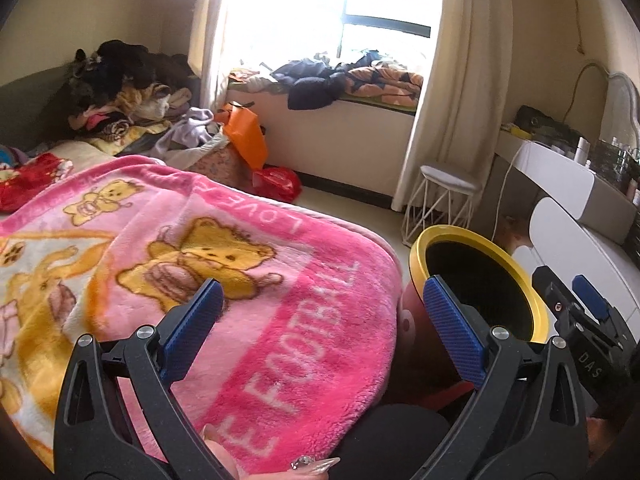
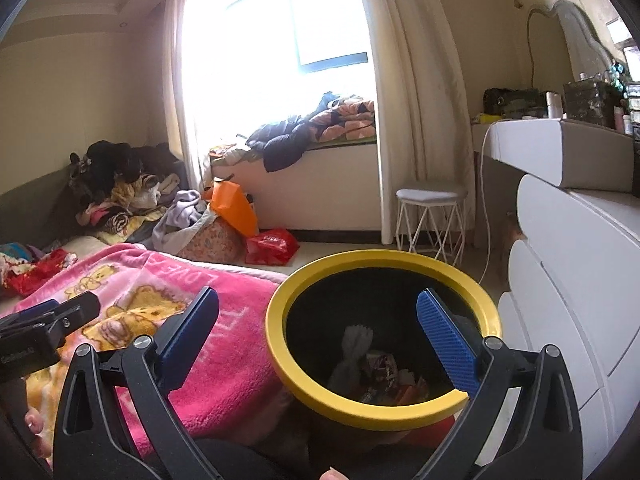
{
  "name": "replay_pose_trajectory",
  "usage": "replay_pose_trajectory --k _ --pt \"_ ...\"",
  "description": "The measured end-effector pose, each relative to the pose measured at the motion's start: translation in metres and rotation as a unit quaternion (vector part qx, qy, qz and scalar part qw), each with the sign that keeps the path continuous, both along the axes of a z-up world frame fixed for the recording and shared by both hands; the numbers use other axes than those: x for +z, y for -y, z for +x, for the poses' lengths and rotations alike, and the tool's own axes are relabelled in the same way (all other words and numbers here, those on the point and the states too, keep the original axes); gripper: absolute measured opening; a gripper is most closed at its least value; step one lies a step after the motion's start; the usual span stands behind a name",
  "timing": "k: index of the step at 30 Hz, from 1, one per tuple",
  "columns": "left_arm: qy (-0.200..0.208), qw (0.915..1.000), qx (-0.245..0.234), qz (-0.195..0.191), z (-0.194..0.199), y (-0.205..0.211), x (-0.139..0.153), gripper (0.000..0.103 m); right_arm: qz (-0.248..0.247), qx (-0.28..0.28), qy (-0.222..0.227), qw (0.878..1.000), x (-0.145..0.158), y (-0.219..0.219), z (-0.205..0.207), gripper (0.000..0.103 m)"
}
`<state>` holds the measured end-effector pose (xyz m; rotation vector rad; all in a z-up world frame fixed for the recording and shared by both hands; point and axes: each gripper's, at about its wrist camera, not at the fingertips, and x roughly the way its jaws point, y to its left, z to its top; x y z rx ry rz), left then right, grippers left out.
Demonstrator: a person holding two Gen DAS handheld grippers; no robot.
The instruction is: Collect trash
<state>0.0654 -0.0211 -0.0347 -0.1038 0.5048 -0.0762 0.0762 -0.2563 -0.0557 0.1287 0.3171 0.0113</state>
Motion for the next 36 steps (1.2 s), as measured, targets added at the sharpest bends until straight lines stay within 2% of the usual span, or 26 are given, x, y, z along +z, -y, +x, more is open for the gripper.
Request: replay_pose_trajectory --k 36 --pt "0.012 0.9999 -0.003 0.000 -0.0036 0.0001 0.0044 0.092 -0.003 -0.001 0.005 1.000 -0.0052 -0.0024 -0.0013 0.097"
